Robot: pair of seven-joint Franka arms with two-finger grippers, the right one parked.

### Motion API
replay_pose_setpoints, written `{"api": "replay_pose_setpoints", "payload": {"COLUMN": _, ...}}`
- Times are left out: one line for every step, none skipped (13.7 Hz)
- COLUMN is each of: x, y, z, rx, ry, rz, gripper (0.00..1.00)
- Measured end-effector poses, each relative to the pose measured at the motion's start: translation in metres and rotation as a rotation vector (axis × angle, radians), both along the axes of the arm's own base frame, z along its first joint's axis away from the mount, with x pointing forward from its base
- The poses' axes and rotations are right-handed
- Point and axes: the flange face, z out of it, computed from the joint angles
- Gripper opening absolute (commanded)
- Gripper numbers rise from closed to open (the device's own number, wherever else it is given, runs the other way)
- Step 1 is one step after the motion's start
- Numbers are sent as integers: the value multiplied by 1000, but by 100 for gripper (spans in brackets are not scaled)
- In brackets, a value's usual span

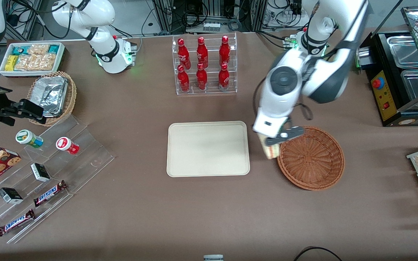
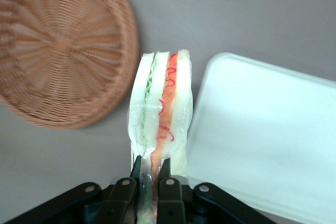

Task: Place sandwich from basket to tray
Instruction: 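Lift the sandwich and carry it over the cream tray, then lower the sandwich onto the tray and open the left gripper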

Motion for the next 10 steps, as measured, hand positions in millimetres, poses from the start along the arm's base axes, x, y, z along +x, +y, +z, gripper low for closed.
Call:
{"api": "replay_pose_setpoints", "payload": {"x": -4, "y": -21, "z": -13, "rx": 0, "ry": 10, "rz": -32, "gripper": 0}}
{"api": "replay_pose_setpoints", "payload": {"x": -9, "y": -42, "z": -27, "rx": -2, "ry": 18, "rz": -63, "gripper": 0}}
{"api": "replay_pose_setpoints", "payload": {"x": -14, "y": -64, "z": -42, "rx": -8, "ry": 21, "rz": -94, "gripper": 0}}
{"api": "replay_pose_setpoints", "payload": {"x": -20, "y": -88, "z": -57, "rx": -17, "ry": 21, "rz": -126, "gripper": 0}}
{"api": "replay_pose_setpoints", "payload": {"x": -27, "y": -111, "z": -71, "rx": -28, "ry": 18, "rz": -155, "gripper": 0}}
{"api": "replay_pose_setpoints", "payload": {"x": -33, "y": -133, "z": -84, "rx": -41, "ry": 13, "rz": -182, "gripper": 0}}
{"api": "replay_pose_setpoints", "payload": {"x": -39, "y": -151, "z": -94, "rx": -51, "ry": 9, "rz": -202, "gripper": 0}}
{"api": "replay_pose_setpoints", "payload": {"x": -43, "y": -163, "z": -104, "rx": -59, "ry": 7, "rz": -217, "gripper": 0}}
{"api": "replay_pose_setpoints", "payload": {"x": -44, "y": -170, "z": -112, "rx": -62, "ry": 8, "rz": -223, "gripper": 0}}
{"api": "replay_pose_setpoints", "payload": {"x": -43, "y": -172, "z": -118, "rx": -66, "ry": 6, "rz": -224, "gripper": 0}}
